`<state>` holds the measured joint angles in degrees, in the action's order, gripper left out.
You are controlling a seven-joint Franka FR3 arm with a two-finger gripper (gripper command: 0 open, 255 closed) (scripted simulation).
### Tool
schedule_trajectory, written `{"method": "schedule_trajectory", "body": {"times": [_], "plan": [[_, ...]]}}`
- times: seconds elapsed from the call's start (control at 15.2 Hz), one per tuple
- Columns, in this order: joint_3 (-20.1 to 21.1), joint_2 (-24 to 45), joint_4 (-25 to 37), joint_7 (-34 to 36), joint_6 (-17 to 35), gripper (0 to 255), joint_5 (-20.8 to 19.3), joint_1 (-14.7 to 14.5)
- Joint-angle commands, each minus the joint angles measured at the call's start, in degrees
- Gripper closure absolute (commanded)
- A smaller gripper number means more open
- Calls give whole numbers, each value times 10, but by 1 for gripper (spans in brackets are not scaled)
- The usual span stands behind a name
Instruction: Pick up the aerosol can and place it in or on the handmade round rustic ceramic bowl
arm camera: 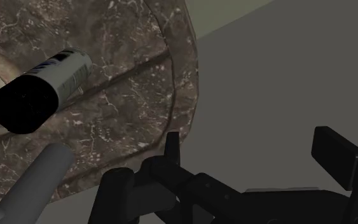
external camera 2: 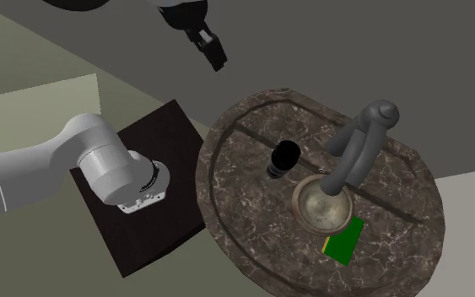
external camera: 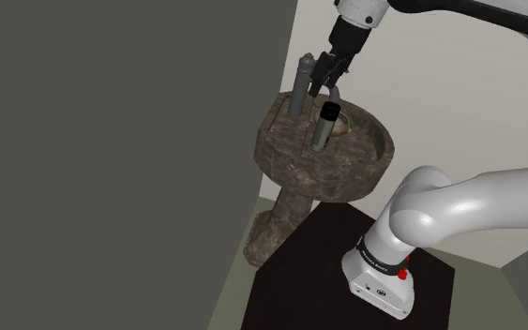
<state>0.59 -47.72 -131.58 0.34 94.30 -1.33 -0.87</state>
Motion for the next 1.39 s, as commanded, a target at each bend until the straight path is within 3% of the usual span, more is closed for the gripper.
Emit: {"method": "schedule_trajectory", "body": {"times": [0.0,0.66,1.32], "plan": [[0,0,0,0,0,0,0,0],[-120,80,-7,-103,48,0,-55,39],[-239,214,41,-210,99,0,-81,66]]}}
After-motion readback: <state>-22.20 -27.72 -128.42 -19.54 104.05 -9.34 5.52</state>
